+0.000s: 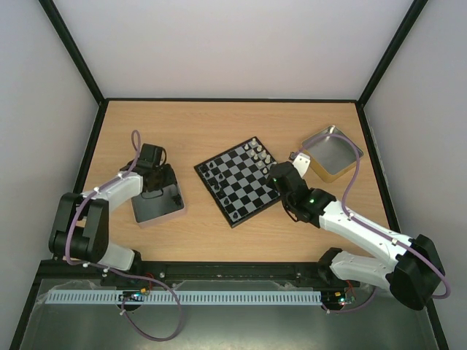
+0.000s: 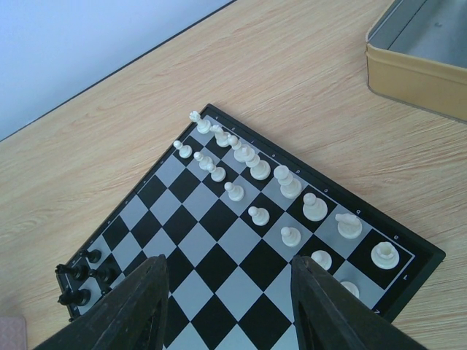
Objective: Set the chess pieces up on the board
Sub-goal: Pick up the chess piece from the storage box.
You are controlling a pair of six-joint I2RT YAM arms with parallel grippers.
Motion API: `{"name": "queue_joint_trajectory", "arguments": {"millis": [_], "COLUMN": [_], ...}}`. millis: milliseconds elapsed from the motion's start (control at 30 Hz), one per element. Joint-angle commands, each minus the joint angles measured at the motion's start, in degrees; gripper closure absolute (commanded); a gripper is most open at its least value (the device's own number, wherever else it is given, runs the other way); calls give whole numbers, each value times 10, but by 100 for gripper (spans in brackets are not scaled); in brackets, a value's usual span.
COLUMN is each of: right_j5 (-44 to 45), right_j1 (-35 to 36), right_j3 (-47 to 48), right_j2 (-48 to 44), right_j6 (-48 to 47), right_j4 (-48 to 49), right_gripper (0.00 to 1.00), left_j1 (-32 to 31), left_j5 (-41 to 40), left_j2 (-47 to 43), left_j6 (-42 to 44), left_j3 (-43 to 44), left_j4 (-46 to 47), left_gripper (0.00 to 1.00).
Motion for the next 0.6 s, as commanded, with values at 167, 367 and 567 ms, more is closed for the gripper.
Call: {"name": "queue_joint_trajectory", "arguments": {"millis": [167, 367, 567], "right_j5": [5, 3, 3], "right_j1": [-2, -2, -2], "right_j3": [9, 8, 8], "right_j2": [-2, -3, -3], "right_j6": [2, 3, 6], "right_j4": [7, 5, 4], "right_gripper": [55, 55, 55], "left_j1": [23, 29, 32], "left_j5": [65, 78, 80], "left_j2": [41, 41, 54], "left_j6": [0, 4, 4], "left_j3": [-2, 1, 1], "left_j4": [26, 29, 30], "left_gripper": [72, 69, 67]}}
